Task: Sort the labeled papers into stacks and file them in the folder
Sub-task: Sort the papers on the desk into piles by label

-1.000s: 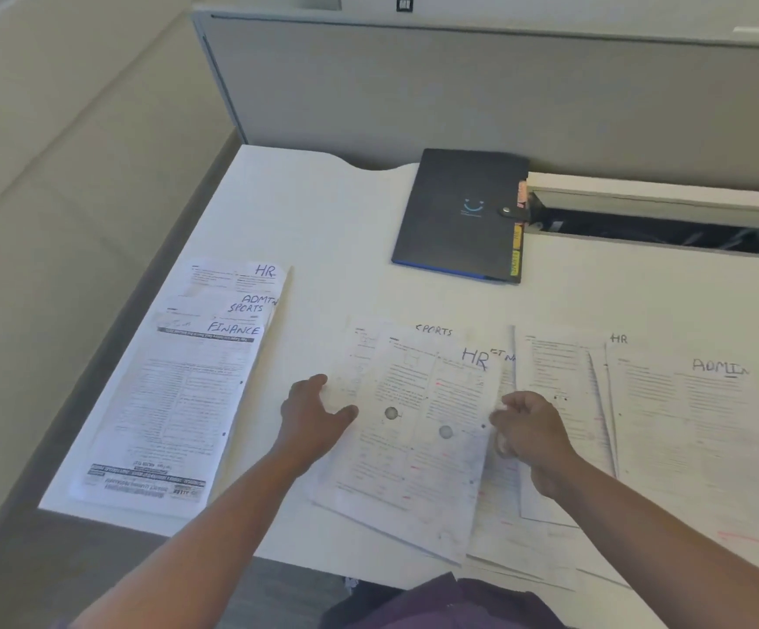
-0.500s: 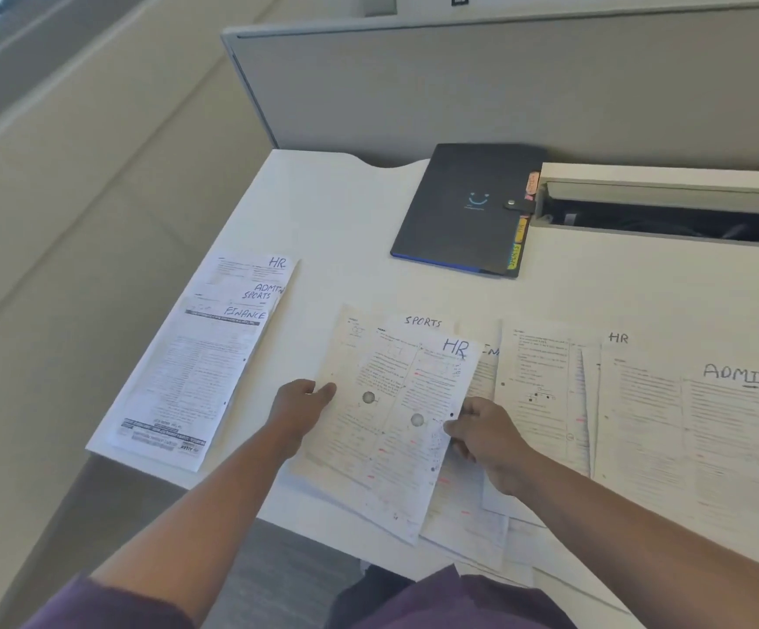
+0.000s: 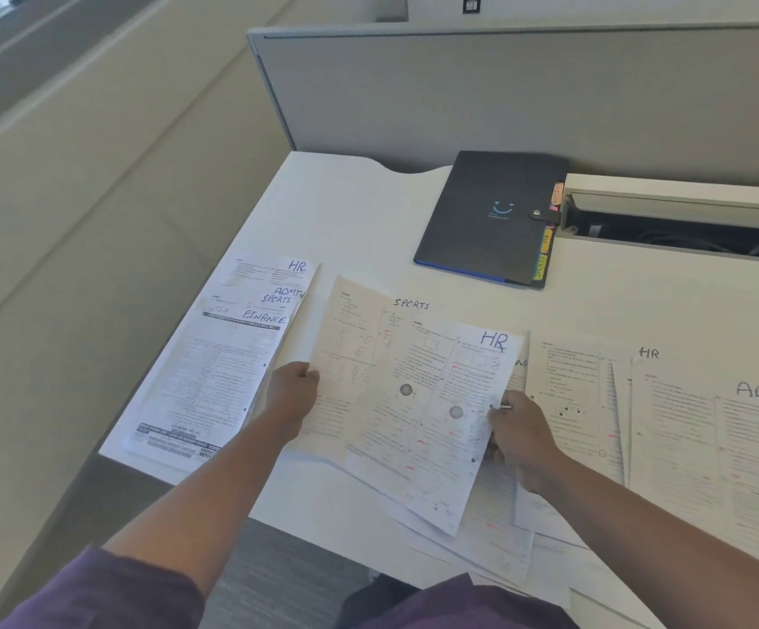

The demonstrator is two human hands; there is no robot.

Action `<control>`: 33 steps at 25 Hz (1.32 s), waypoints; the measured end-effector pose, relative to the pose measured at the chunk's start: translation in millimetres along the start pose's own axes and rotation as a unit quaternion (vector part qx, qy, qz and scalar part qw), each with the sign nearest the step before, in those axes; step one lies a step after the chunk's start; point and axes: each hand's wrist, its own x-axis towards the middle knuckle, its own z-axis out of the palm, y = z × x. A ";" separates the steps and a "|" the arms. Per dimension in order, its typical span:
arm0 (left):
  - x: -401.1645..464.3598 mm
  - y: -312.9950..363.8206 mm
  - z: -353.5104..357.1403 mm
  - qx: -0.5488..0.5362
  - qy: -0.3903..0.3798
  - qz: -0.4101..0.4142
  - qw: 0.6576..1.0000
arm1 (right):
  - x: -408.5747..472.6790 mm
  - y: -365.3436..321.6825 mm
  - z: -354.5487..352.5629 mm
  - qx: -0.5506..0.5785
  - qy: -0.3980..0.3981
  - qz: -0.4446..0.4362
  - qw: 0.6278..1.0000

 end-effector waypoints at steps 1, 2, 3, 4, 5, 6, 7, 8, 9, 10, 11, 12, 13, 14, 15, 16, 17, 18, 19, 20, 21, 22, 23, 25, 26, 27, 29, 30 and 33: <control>10.5 1.7 -3.0 0.005 -0.003 0.000 1.000 | 2.9 -1.6 1.6 0.003 0.011 0.004 1.000; 22.0 4.1 -5.4 0.009 -0.009 0.002 1.000 | 5.8 -3.9 4.5 0.008 0.023 0.010 1.000; 32.0 7.4 -7.2 0.012 -0.017 0.006 1.000 | 8.4 -6.3 7.2 0.017 0.033 0.020 0.999; 40.5 11.9 -7.7 0.012 -0.025 0.012 1.000 | 10.5 -9.3 9.7 0.031 0.045 0.032 0.998; 48.2 16.2 -8.1 0.010 -0.034 0.018 0.999 | 11.4 -12.6 12.7 0.046 0.054 0.044 0.996; 55.8 19.1 -8.1 0.009 -0.040 0.023 0.999 | 12.0 -16.0 15.7 0.054 0.060 0.049 0.996; 63.8 20.8 -8.8 0.010 -0.046 0.026 0.999 | 13.3 -19.1 19.1 0.052 0.064 0.043 0.996; 70.1 21.8 -9.8 0.015 -0.052 0.029 0.998 | 14.9 -21.6 22.4 0.044 0.065 0.029 0.996; 76.2 21.8 -11.0 0.018 -0.060 0.029 0.998 | 16.8 -23.9 26.2 0.041 0.063 0.012 0.997; 81.6 21.4 -12.8 0.012 -0.073 0.023 0.997 | 19.1 -26.1 31.4 0.038 0.058 -0.005 0.998; 84.7 21.8 -15.2 0.001 -0.089 0.015 0.996 | 21.0 -28.5 37.5 0.034 0.052 -0.017 0.998; 86.7 22.9 -18.3 -0.008 -0.107 0.008 0.994 | 23.0 -31.2 45.3 0.030 0.045 -0.024 0.998; 87.7 24.3 -21.2 -0.006 -0.124 0.003 0.992 | 24.9 -34.0 53.4 0.028 0.039 -0.028 0.998; 87.6 25.2 -23.2 -0.002 -0.139 0.001 0.990 | 26.7 -36.4 61.8 0.027 0.033 -0.030 0.999; 87.9 25.1 -24.5 -0.004 -0.152 0.001 0.988 | 28.9 -38.5 70.5 0.026 0.027 -0.028 0.999; 88.5 23.8 -24.5 -0.011 -0.157 -0.001 0.988 | 31.5 -39.7 78.8 0.025 0.019 -0.024 0.999; 88.8 22.5 -24.1 -0.018 -0.151 -0.005 0.988 | 33.9 -40.3 86.6 0.025 0.013 -0.023 0.999; 87.9 21.6 -23.7 -0.022 -0.140 -0.007 0.990 | 36.1 -41.2 93.3 0.026 0.009 -0.026 0.999; 86.4 21.0 -23.9 -0.023 -0.126 -0.007 0.992 | 37.9 -42.1 98.8 0.024 0.005 -0.032 0.999; 85.7 20.3 -24.2 -0.019 -0.114 0.000 0.993 | 39.5 -43.1 103.4 0.021 0.002 -0.038 0.999; 85.2 19.8 -24.4 -0.011 -0.103 0.010 0.995 | 40.3 -44.0 106.5 0.016 0.000 -0.045 0.999; 84.6 19.2 -24.8 0.002 -0.090 0.022 0.996 | 40.4 -44.2 108.2 0.013 0.003 -0.050 0.999; 84.9 18.9 -25.3 0.017 -0.077 0.033 0.996 | 40.3 -43.9 108.0 0.009 0.013 -0.053 0.998; 85.7 18.3 -26.2 0.035 -0.057 0.045 0.997 | 38.7 -41.1 103.5 -0.013 0.044 -0.055 0.997; 85.5 18.3 -26.9 0.040 -0.049 0.046 0.997 | 37.1 -38.9 99.2 -0.026 0.058 -0.053 0.997; 84.6 18.4 -27.4 0.041 -0.040 0.048 0.997 | 34.5 -36.3 93.9 -0.032 0.071 -0.052 0.996; 82.7 16.6 -27.8 0.050 -0.023 0.065 0.996 | 28.8 -30.1 80.8 -0.047 0.097 -0.060 0.992; 80.9 15.6 -28.0 0.060 -0.015 0.079 0.995 | 25.2 -26.8 73.3 -0.058 0.110 -0.067 0.990; 72.2 12.2 -28.0 0.105 0.007 0.123 0.987 | 13.3 -17.4 49.9 -0.065 0.140 -0.077 0.985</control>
